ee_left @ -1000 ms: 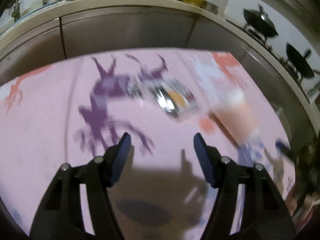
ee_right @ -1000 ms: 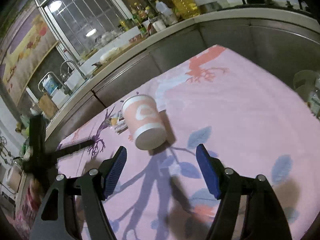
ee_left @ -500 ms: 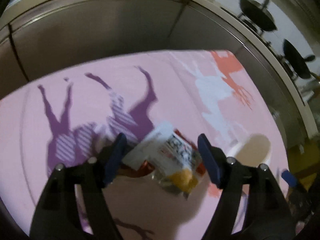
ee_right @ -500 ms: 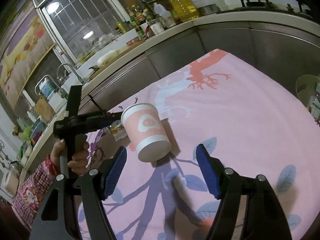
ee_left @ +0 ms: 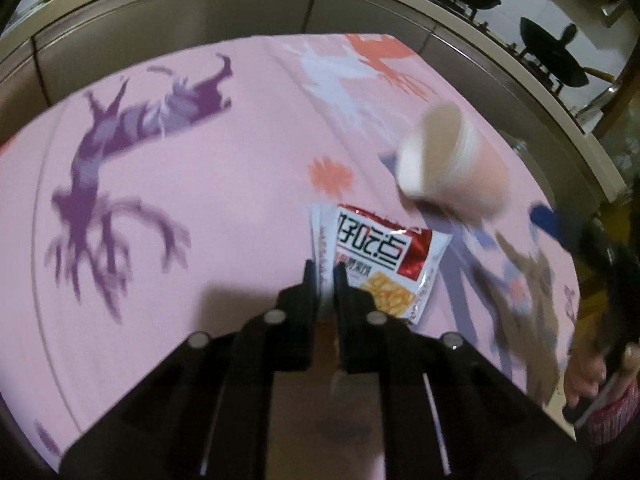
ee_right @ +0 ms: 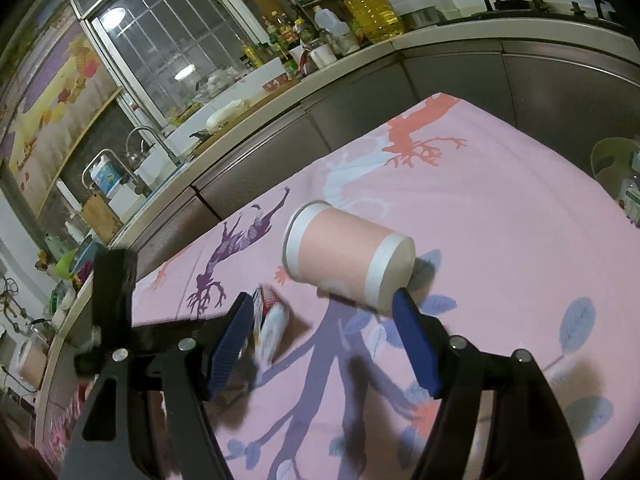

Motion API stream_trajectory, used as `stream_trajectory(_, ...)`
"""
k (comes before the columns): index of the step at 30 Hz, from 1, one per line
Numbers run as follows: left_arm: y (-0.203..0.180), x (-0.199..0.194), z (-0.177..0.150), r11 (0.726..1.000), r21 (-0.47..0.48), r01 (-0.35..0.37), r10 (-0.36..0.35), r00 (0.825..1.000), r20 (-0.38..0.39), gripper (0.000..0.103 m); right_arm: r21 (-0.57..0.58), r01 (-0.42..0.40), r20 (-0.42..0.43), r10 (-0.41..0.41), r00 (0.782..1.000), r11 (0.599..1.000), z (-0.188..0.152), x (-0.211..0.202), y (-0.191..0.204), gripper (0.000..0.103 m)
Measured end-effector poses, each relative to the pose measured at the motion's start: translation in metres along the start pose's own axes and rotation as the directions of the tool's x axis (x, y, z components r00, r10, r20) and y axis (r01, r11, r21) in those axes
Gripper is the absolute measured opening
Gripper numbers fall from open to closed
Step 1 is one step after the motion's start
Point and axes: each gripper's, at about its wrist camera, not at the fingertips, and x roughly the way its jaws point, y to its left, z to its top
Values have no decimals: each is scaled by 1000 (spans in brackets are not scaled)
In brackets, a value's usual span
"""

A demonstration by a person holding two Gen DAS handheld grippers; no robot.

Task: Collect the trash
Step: 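Grasp the red-white biscuit packet with the left gripper while the right approaches the pink paper cup, then close the right gripper around the lying pink paper cup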

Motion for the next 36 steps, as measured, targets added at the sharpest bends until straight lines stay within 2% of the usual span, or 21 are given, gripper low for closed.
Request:
stream_trajectory(6, -11, -26, -53, 999, 5, -40, 40, 999, 11, 11, -24, 29, 40, -28, 999, 999, -5, -12, -8, 69)
stream_trajectory(7, -13, -30, -59, 998, 4, -59, 59, 998, 13, 19, -32, 36, 48, -35, 998, 999, -4, -13, -9, 69)
stream_trajectory(8, -13, -34, -62, 998, -2, -63, 63, 998, 13, 36, -48, 51, 53, -49, 997, 998, -2, -11, -11, 70)
stream_trajectory(10, -12, -40, -64, 998, -23, -58, 58, 998, 18, 59, -73, 72, 51, -69, 996, 995, 1, -8, -12, 71)
stream_trajectory(11, -12, -42, -63, 998, -29, -47, 48, 998, 28, 63, -93, 82, 47, -78, 996, 992, 3, -5, -11, 72)
stream_trajectory(16, -16, -38, -43, 999, -29, 19, -18, 1000, 11, 66, -124, 51, 6, -51, 999, 991, -2, -1, -5, 74)
stream_trajectory(19, -15, -24, -37, 996, -53, 67, -69, 997, -42, 66, -127, 43, -30, -47, 998, 991, -13, -1, 1, 74)
stream_trajectory(23, -12, -24, -39, 991, -80, 103, -106, 994, -27, 66, -184, 72, -86, -90, 992, 980, -38, 5, 15, 74)
stream_trajectory(27, -7, -28, -44, 981, -116, 153, -156, 988, -20, 66, -263, 57, -152, -100, 983, 963, -58, 19, 35, 74)
stream_trajectory(30, -2, -27, -46, 957, -177, 231, -239, 971, -21, 66, -371, 113, -144, -177, 974, 922, -69, 30, 52, 74)
stream_trajectory(33, 3, -25, -49, 913, -246, 326, -339, 941, -11, 66, -449, 167, -129, -249, 960, 878, -79, 38, 57, 74)
stream_trajectory(34, 4, -24, -50, 892, -267, 365, -380, 925, -5, 61, -463, 170, -130, -256, 958, 870, -83, 40, 57, 74)
stream_trajectory(36, 2, -22, -50, 865, -289, 410, -428, 904, 1, 55, -479, 176, -116, -261, 958, 860, -86, 40, 58, 74)
